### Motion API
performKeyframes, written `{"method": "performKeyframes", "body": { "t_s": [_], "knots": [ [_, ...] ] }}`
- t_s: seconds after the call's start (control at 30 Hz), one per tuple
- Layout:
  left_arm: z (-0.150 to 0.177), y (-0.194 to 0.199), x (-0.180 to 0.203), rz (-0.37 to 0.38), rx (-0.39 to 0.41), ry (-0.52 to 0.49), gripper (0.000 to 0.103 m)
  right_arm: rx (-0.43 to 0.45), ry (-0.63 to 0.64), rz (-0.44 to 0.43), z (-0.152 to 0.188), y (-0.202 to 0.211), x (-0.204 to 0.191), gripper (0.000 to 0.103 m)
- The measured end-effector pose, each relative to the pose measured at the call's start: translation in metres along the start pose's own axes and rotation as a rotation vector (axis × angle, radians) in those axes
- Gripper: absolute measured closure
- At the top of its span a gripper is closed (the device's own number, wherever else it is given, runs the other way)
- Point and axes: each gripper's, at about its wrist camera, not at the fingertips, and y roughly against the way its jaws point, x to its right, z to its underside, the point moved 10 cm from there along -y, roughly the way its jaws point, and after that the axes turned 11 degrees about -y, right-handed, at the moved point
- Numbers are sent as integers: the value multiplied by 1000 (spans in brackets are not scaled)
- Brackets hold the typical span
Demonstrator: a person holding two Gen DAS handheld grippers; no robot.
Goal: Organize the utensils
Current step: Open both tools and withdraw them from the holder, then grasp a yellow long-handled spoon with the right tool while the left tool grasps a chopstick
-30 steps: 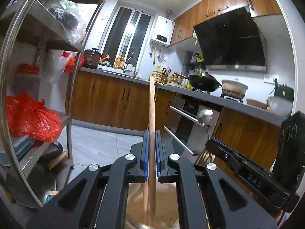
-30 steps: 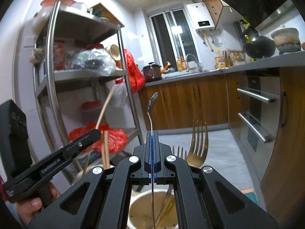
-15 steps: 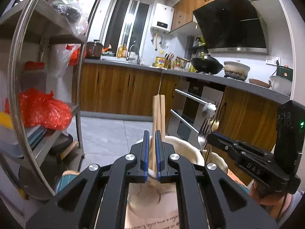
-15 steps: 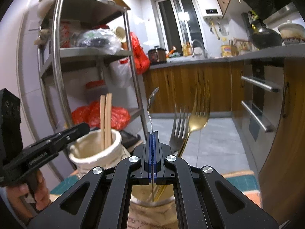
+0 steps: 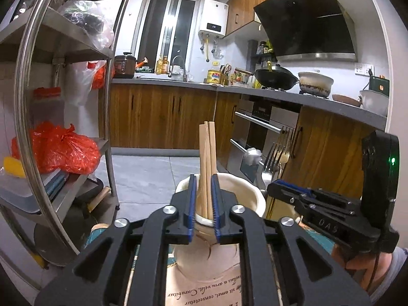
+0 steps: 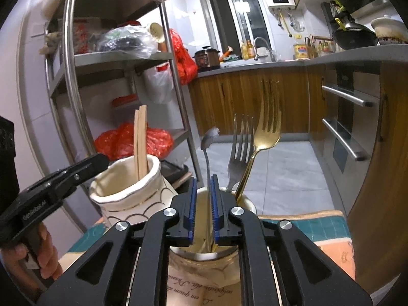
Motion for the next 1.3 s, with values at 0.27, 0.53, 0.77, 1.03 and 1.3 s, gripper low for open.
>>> {"method": "performKeyframes", "body": {
  "t_s": [0.27,0.53,0.77,1.03,1.3],
  "knots": [
    [-1,20,-1,4,-7,0,79,33,-20,9,-6,36,6,78],
    [-8,51,7,33,16,1,63,97,-54,17,-12,100,18,46],
    [-8,66,21,60,13,0,55,93,-72,-5,-4,126,19,19],
    [-7,81,31,51,6,-23,28,116,-60,36,-4,141,27,6],
    [-1,87,32,47,-16,-16,10,136,-79,79,-8,153,42,5]
  ]
}}
